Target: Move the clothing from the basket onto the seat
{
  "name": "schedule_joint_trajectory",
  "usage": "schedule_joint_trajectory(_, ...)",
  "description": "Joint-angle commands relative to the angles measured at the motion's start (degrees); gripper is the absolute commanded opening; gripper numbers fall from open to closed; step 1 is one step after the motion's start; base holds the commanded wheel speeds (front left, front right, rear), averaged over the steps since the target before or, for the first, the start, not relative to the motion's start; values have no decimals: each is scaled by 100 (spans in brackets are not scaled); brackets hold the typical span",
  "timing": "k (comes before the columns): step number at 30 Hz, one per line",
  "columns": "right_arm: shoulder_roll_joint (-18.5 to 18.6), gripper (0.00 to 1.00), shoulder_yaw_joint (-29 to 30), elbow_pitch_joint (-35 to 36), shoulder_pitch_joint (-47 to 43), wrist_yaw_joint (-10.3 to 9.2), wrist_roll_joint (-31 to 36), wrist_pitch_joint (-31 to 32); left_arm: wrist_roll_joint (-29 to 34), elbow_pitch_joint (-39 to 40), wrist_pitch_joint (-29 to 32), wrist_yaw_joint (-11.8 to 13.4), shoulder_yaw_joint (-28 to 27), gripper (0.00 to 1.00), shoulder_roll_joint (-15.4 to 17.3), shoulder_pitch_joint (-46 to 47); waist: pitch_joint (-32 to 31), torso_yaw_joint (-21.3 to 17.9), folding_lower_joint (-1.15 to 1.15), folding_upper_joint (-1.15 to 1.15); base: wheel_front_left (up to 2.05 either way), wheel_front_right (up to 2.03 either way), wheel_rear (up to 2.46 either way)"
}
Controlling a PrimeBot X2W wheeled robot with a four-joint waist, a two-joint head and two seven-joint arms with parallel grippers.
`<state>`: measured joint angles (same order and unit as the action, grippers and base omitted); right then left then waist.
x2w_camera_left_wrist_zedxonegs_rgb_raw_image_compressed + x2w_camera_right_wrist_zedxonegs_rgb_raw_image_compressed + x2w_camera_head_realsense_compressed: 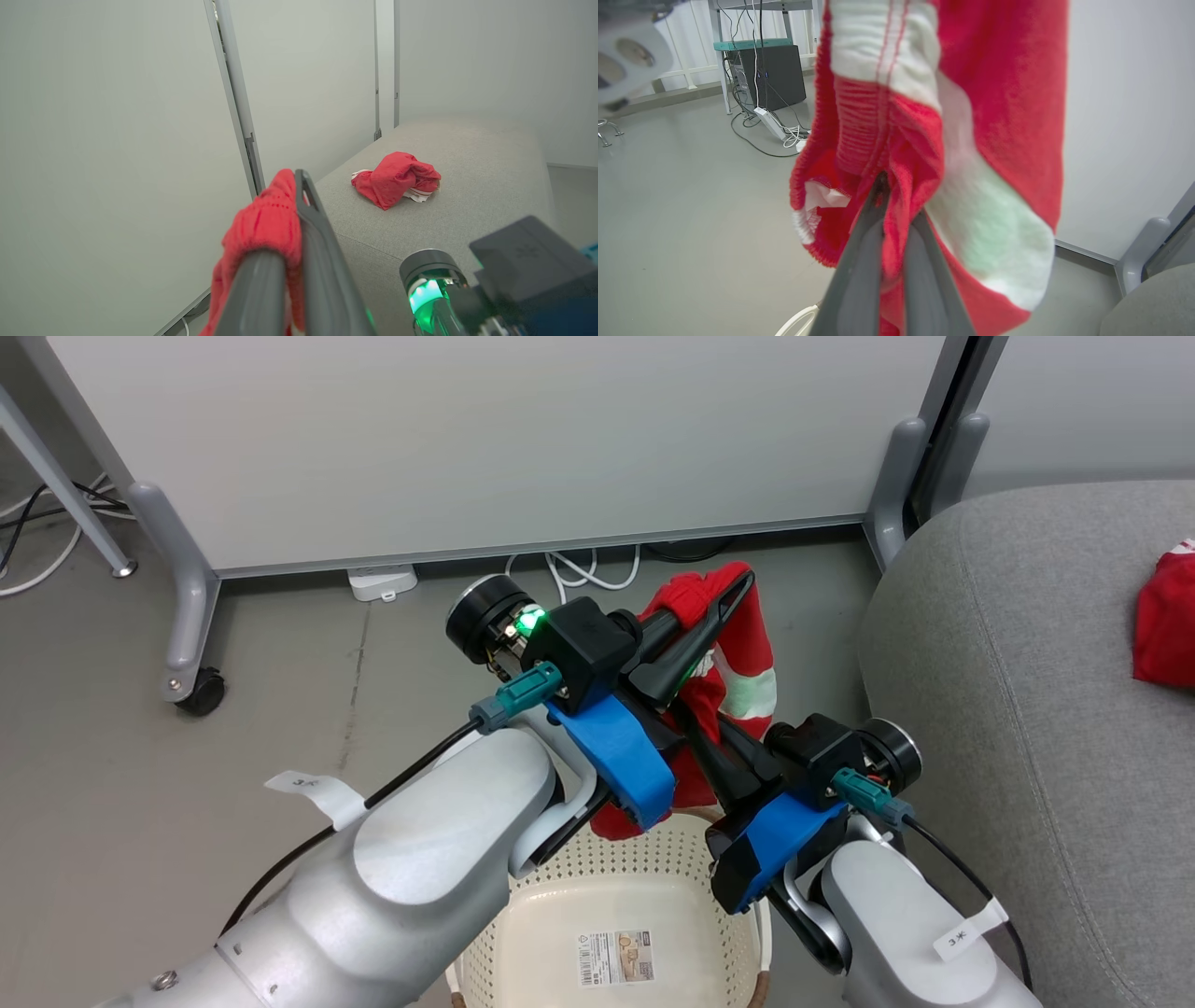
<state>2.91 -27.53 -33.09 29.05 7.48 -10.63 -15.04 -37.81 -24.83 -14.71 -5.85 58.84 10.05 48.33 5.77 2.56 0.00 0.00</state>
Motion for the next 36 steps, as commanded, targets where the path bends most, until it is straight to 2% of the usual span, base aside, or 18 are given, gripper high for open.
schedule_joint_trajectory(1, -3, 0, -2, 23, 46, 3, -41, -22, 1, 5, -20, 13, 6, 0, 18, 20, 1, -9, 0, 0, 0, 0, 0)
schedule_joint_trajectory(17, -3, 0, -31, 83, -3, 3, -107, -22, 12, -96, -39, 52, -3, 0, 32, -55, 6, -31, 0, 0, 0, 0, 0)
schedule_joint_trajectory(18, -3, 0, -27, 93, -4, 2, -118, -22, 3, -108, -35, 62, 3, 63, 30, -66, 10, -33, 0, 0, 0, 0, 0)
schedule_joint_trajectory(19, -3, 0, -21, 105, -6, 3, -123, -22, 3, -120, -33, 75, 10, 100, 30, -71, 16, -35, 0, 0, 0, 0, 0)
schedule_joint_trajectory(36, -3, 0, 271, 401, 78, 2, -177, -22, -74, -273, 75, 79, 134, 100, 108, -164, 237, -61, 0, 0, 0, 0, 0)
